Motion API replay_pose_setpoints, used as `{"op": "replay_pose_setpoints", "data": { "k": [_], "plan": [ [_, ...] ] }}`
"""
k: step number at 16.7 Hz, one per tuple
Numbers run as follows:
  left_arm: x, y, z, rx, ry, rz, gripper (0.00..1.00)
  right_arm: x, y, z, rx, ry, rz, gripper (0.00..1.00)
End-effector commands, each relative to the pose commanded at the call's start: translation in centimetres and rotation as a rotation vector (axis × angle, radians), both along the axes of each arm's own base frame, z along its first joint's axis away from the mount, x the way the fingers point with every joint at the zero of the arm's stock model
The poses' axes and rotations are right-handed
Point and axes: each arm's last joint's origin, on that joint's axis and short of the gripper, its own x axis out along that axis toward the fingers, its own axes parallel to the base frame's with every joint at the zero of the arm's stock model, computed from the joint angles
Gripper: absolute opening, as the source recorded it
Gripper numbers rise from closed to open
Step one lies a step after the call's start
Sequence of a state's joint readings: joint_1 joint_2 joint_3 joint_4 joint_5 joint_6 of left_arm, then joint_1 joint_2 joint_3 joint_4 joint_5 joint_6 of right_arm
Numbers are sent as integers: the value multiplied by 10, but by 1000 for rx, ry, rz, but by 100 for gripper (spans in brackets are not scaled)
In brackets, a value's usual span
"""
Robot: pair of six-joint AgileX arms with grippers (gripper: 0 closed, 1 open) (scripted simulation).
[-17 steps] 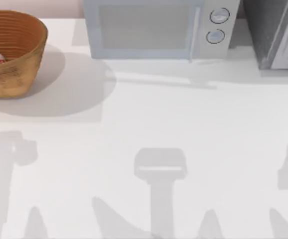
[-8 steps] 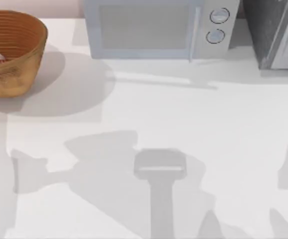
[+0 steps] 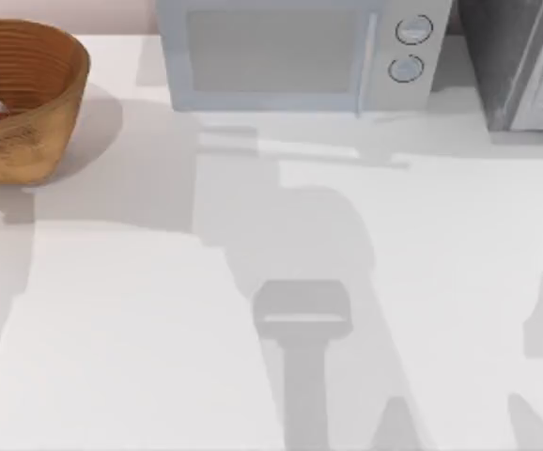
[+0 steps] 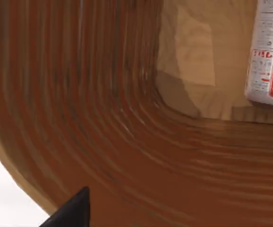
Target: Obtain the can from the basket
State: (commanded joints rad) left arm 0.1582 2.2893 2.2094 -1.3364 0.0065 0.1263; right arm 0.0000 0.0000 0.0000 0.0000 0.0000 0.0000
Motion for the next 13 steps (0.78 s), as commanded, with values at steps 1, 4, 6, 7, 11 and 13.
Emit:
{"op": "replay_pose_setpoints", "data": {
  "k": [1,4,6,7,11,13],
  "plan": [
    [12,-3,-10,-13,17,-11,100,0,0,0,0,0,0,100],
    [36,-12,-34,-46,43,-42,100,0,0,0,0,0,0,100],
    [44,-18,-43,-61,48,-57,100,0,0,0,0,0,0,100],
    [47,-20,-46,-67,48,-63,100,0,0,0,0,0,0,100],
    [49,-22,-48,-70,48,-66,100,0,0,0,0,0,0,100],
    [48,-19,-47,-68,47,-60,100,0,0,0,0,0,0,100]
  ]
}}
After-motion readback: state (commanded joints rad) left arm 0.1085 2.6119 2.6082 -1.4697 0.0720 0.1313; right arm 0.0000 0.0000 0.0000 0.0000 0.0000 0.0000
